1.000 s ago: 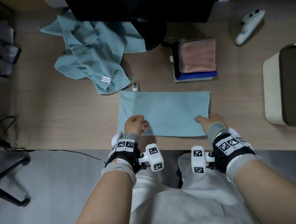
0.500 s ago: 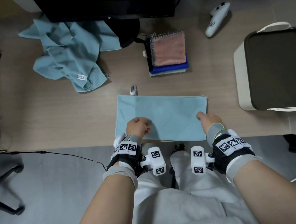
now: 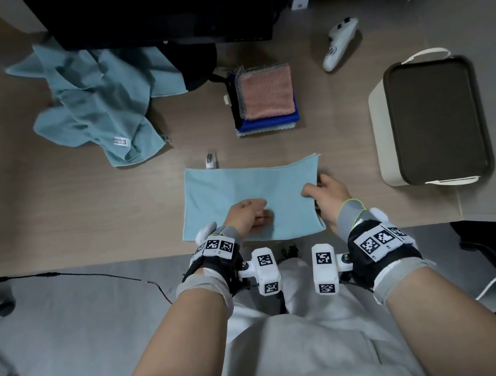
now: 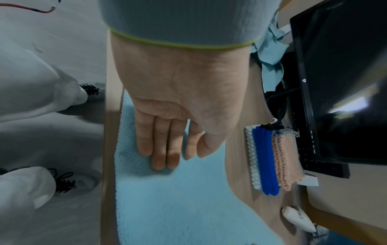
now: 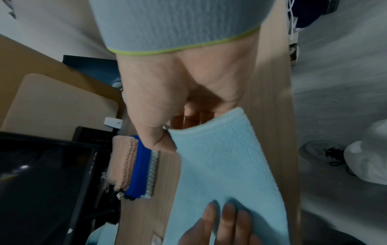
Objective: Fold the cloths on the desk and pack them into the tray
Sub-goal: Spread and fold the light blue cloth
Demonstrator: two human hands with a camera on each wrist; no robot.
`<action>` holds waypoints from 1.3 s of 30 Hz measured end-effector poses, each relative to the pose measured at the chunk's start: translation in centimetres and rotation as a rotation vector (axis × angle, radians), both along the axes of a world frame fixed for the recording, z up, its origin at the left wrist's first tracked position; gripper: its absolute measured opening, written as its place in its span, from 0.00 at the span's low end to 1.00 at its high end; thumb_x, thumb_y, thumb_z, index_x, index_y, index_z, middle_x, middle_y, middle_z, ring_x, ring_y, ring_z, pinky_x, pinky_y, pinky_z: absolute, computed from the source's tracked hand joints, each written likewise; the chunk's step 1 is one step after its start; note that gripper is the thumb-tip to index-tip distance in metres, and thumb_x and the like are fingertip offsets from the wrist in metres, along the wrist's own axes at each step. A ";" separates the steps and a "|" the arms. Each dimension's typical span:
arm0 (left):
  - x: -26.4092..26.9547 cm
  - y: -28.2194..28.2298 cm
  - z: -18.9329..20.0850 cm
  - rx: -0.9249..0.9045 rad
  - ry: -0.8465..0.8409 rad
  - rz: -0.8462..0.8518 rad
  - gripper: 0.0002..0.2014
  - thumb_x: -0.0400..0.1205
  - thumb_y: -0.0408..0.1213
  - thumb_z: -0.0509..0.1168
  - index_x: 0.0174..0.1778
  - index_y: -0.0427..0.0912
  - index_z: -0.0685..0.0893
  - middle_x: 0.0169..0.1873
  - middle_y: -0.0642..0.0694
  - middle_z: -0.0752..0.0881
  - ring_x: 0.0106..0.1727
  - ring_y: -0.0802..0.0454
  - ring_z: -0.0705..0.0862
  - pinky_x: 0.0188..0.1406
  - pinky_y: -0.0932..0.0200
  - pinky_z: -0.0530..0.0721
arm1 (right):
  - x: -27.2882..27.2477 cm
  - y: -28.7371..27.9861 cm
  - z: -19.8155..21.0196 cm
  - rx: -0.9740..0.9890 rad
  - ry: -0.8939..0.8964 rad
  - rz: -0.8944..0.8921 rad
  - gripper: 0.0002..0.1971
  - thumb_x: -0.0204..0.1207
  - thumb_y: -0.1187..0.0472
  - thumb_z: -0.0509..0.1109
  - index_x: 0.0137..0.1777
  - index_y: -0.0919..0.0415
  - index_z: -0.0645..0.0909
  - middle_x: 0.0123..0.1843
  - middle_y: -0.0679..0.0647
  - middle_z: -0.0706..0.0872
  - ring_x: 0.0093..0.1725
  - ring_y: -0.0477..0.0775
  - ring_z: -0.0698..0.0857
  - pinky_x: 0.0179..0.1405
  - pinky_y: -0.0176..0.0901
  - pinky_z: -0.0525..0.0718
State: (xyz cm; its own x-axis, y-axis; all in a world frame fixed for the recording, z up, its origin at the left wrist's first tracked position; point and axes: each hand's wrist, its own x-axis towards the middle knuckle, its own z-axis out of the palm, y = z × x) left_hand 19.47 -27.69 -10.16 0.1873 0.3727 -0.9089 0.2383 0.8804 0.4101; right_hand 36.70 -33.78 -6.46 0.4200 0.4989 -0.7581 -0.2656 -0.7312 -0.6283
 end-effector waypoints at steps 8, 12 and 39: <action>-4.5 3.1 2.5 0.132 0.023 0.142 0.10 0.83 0.35 0.66 0.57 0.35 0.83 0.42 0.39 0.87 0.34 0.50 0.84 0.37 0.61 0.85 | -5.0 4.7 2.0 0.028 0.154 0.174 0.08 0.74 0.68 0.73 0.52 0.63 0.79 0.41 0.58 0.89 0.34 0.50 0.88 0.29 0.38 0.87; -9.4 5.4 2.6 0.160 0.127 0.155 0.04 0.83 0.37 0.65 0.49 0.42 0.83 0.39 0.45 0.88 0.31 0.53 0.80 0.35 0.61 0.77 | -9.0 7.2 1.6 -0.030 0.086 0.254 0.05 0.74 0.65 0.73 0.46 0.63 0.80 0.35 0.55 0.84 0.32 0.48 0.84 0.29 0.38 0.88; -16.2 8.2 -1.1 0.233 0.335 -0.123 0.08 0.67 0.34 0.76 0.35 0.45 0.82 0.29 0.47 0.85 0.32 0.46 0.84 0.39 0.54 0.86 | -17.9 11.3 -2.5 -0.128 0.077 0.204 0.08 0.78 0.67 0.65 0.42 0.57 0.83 0.33 0.55 0.84 0.25 0.52 0.76 0.23 0.39 0.72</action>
State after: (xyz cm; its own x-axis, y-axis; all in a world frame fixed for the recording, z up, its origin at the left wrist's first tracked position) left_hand 3.26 -19.49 -11.25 -0.0484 0.5690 -0.8209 0.4896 0.7299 0.4771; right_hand 18.83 -22.44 -8.99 0.2588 0.4654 -0.8464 -0.1478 -0.8469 -0.5109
